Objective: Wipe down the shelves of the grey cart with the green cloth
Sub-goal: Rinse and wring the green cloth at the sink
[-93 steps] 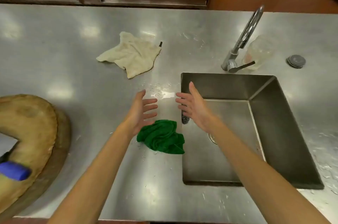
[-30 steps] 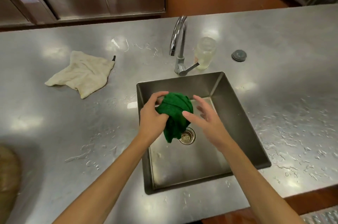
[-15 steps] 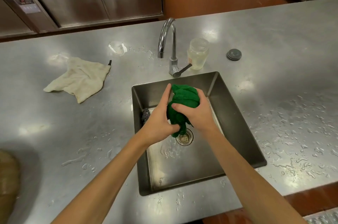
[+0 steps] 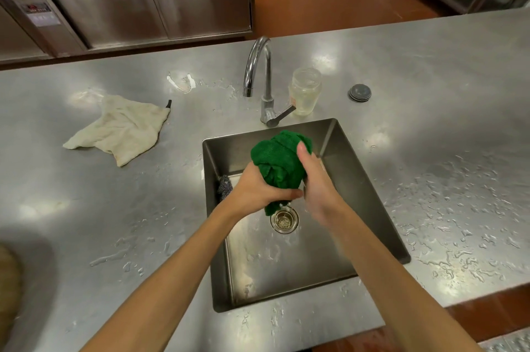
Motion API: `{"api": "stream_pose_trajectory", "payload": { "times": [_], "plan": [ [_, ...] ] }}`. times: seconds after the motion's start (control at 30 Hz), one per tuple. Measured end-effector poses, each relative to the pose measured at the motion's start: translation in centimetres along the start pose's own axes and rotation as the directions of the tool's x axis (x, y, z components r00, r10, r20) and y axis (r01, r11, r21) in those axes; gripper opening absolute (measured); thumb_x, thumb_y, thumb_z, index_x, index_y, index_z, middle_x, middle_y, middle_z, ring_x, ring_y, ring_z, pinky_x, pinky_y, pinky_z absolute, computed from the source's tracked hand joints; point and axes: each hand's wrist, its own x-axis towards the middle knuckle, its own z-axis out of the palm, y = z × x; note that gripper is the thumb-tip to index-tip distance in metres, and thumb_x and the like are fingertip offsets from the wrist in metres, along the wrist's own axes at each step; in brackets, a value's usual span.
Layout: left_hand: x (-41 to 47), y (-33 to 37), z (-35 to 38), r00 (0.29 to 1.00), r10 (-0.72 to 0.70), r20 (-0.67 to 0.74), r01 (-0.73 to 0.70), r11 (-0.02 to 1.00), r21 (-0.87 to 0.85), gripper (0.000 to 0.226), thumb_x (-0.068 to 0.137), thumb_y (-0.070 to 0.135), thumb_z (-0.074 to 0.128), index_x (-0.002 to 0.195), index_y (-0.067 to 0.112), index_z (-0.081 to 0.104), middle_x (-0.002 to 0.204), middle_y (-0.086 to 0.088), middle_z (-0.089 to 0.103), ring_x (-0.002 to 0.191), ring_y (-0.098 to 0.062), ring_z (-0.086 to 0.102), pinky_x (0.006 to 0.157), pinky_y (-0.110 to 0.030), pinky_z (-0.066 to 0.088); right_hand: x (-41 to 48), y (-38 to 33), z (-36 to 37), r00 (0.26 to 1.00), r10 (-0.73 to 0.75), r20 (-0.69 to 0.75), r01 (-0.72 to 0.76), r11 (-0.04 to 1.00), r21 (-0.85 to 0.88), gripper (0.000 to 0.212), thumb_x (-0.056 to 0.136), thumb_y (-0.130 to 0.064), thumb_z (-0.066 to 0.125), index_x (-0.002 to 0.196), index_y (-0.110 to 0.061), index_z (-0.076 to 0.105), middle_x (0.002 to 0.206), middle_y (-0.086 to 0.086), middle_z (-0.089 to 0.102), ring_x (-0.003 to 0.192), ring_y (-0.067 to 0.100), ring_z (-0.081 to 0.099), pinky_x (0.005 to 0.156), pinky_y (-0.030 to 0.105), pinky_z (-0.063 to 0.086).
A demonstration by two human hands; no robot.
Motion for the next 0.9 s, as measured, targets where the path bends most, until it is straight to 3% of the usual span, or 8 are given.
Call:
{"api": "stream_pose_trajectory", "payload": {
  "times": [0.13, 0.2, 0.3, 0.37, 0.43, 0.6, 0.7, 0.9],
  "plan": [
    [0.9, 0.7, -0.6, 0.998, -0.053, -0.038, 0.056, 0.995, 0.088, 0.035, 0.067, -0.015, 0.081, 0.091, 0.006, 0.066, 0.082, -0.005, 0.070, 0.076, -0.013, 0.069, 0.072, -0.028, 0.059, -1.2, -0.9, -1.7, 0.993, -0.109, 0.052, 0.120, 0.938, -0.326, 0.053, 0.098, -0.060, 0.037, 0.148, -0.042, 0.031, 0.132, -0.041, 0.045, 0.117, -0.027, 0.039, 0.092, 0.000, 0.033],
    [1.7, 1.1, -0.9, 0.993, -0.102, -0.063, 0.109, 0.986, 0.127, 0.034, 0.066, -0.012, 0.080, 0.083, 0.010, 0.060, 0.073, 0.001, 0.062, 0.069, -0.012, 0.061, 0.066, -0.030, 0.054, -1.5, -1.5, -2.9, 0.953, -0.300, 0.035, 0.280, 0.833, -0.476, 0.055, 0.105, -0.033, 0.041, 0.155, -0.036, 0.018, 0.154, -0.023, 0.032, 0.138, -0.015, 0.028, 0.109, 0.011, 0.030],
    [2.4, 1.5, -1.5, 0.985, -0.167, -0.052, 0.173, 0.973, 0.152, 0.033, 0.066, -0.009, 0.076, 0.083, 0.011, 0.057, 0.075, -0.001, 0.057, 0.072, -0.015, 0.057, 0.065, -0.033, 0.051, -1.4, -2.1, -4.5, 0.821, -0.511, 0.256, 0.485, 0.387, -0.784, 0.090, 0.090, 0.010, 0.050, 0.159, -0.027, 0.006, 0.166, -0.002, 0.009, 0.152, 0.014, 0.012, 0.122, 0.039, 0.024],
    [2.5, 1.7, -1.7, 0.981, -0.192, -0.008, 0.191, 0.971, 0.145, 0.032, 0.064, -0.007, 0.074, 0.087, 0.008, 0.058, 0.077, -0.003, 0.057, 0.074, -0.018, 0.058, 0.067, -0.035, 0.051, -1.1, -2.3, -4.7, 0.773, -0.463, 0.433, 0.504, 0.034, -0.863, 0.113, 0.076, 0.020, 0.058, 0.158, -0.029, -0.002, 0.167, 0.000, -0.008, 0.154, 0.022, 0.003, 0.117, 0.038, 0.031],
    [2.3, 2.0, -1.5, 0.978, -0.202, 0.049, 0.194, 0.972, 0.134, 0.036, 0.060, -0.004, 0.072, 0.093, 0.004, 0.060, 0.078, -0.006, 0.059, 0.075, -0.019, 0.059, 0.069, -0.037, 0.052, -0.5, -2.3, -3.9, 0.761, -0.402, 0.509, 0.492, -0.152, -0.857, 0.122, 0.071, 0.022, 0.062, 0.157, -0.027, -0.008, 0.165, 0.002, -0.017, 0.152, 0.033, 0.008, 0.101, 0.042, 0.051],
    [2.0, 2.5, -0.8, 0.968, -0.174, 0.182, 0.125, 0.959, 0.253, 0.032, 0.064, -0.011, 0.072, 0.074, 0.011, 0.052, 0.061, 0.003, 0.055, 0.057, -0.011, 0.054, 0.053, -0.026, 0.047, 0.3, -2.1, -2.1, 0.786, -0.453, 0.421, 0.296, -0.323, -0.899, 0.108, 0.070, 0.009, 0.072, 0.156, -0.017, 0.011, 0.158, 0.014, 0.030, 0.093, 0.035, 0.055, 0.047, 0.036, 0.051],
    [2.0, 2.3, -0.5, 0.981, -0.117, 0.154, 0.052, 0.927, 0.373, 0.035, 0.064, -0.010, 0.076, 0.071, 0.013, 0.050, 0.064, -0.001, 0.054, 0.059, -0.018, 0.052, 0.057, -0.038, 0.047, 1.0, -1.8, -2.2, 0.845, -0.398, 0.359, 0.212, -0.366, -0.906, 0.094, 0.074, -0.012, 0.077, 0.154, -0.012, 0.026, 0.129, 0.011, 0.053, 0.084, 0.032, 0.060, 0.051, 0.036, 0.045],
    [2.5, 1.9, -0.2, 0.981, 0.017, 0.192, -0.158, 0.638, 0.753, 0.022, 0.076, 0.016, 0.072, 0.076, 0.021, 0.051, 0.080, -0.004, 0.064, 0.076, -0.028, 0.064, 0.075, -0.041, 0.054, 2.2, -1.4, -1.7, 0.935, -0.295, 0.198, 0.167, -0.127, -0.978, 0.057, 0.070, -0.040, 0.072, 0.115, -0.016, 0.045, 0.091, 0.003, 0.061, 0.072, 0.026, 0.061, 0.060, 0.033, 0.044]
  ]
}}
